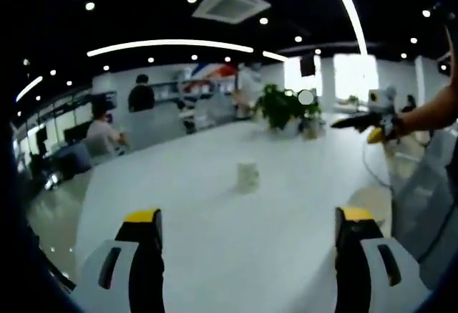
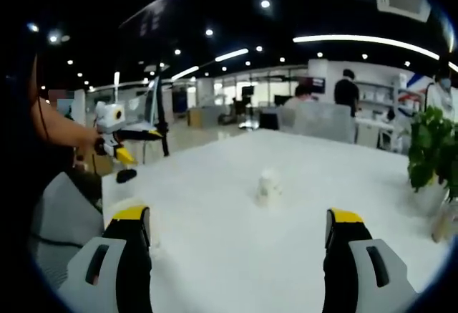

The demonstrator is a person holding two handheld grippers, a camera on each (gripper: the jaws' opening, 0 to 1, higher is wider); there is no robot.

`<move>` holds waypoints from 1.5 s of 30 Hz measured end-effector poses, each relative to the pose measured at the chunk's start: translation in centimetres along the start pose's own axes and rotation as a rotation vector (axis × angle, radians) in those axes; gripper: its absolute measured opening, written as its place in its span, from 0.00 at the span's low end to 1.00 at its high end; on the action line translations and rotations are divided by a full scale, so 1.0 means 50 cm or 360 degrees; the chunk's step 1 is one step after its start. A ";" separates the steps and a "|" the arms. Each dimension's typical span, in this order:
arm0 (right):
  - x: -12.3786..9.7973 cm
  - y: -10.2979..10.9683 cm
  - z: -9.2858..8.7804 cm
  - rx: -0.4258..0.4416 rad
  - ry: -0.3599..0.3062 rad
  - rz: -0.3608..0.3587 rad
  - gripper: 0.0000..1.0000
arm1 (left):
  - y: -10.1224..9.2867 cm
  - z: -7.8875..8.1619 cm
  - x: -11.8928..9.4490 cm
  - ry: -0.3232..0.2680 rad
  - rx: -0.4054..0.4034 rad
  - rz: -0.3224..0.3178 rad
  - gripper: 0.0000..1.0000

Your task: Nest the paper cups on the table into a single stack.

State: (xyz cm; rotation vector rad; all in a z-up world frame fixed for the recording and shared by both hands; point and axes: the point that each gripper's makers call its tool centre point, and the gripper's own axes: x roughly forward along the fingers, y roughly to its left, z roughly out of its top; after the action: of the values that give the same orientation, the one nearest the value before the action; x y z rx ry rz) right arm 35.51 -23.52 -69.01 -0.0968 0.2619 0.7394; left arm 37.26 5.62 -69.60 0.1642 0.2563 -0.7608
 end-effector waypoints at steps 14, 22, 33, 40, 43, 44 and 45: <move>0.027 -0.012 0.008 -0.0007 -0.0006 0.0011 1.00 | -0.004 0.013 -0.023 -0.0009 0.0008 0.0018 0.98; 0.049 -0.049 -0.011 0.0028 -0.0013 -0.0058 1.00 | -0.001 0.021 -0.024 -0.0027 -0.0011 0.0041 0.98; 0.092 -0.080 0.014 -0.0072 -0.0215 -0.0037 1.00 | 0.006 0.010 -0.019 -0.0002 -0.0013 0.0030 0.98; 0.144 -0.100 0.010 -0.0093 -0.0193 -0.0004 1.00 | 0.017 0.012 -0.006 0.0003 0.0003 0.0009 0.98; 0.164 -0.112 0.017 -0.0064 -0.0213 -0.0011 1.00 | 0.024 0.017 -0.003 -0.0009 -0.0007 0.0023 0.98; 0.170 -0.116 0.018 -0.0062 -0.0216 -0.0015 1.00 | 0.026 0.017 -0.003 -0.0011 -0.0013 0.0027 0.98; 0.179 -0.121 0.018 -0.0053 -0.0219 -0.0016 1.00 | 0.026 0.018 -0.002 -0.0011 -0.0019 0.0031 0.98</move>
State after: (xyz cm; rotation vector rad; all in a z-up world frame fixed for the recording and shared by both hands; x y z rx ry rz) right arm 46.13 -21.95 -70.60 -0.0785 0.1180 0.7371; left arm 38.27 6.41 -68.66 0.1527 0.2525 -0.7403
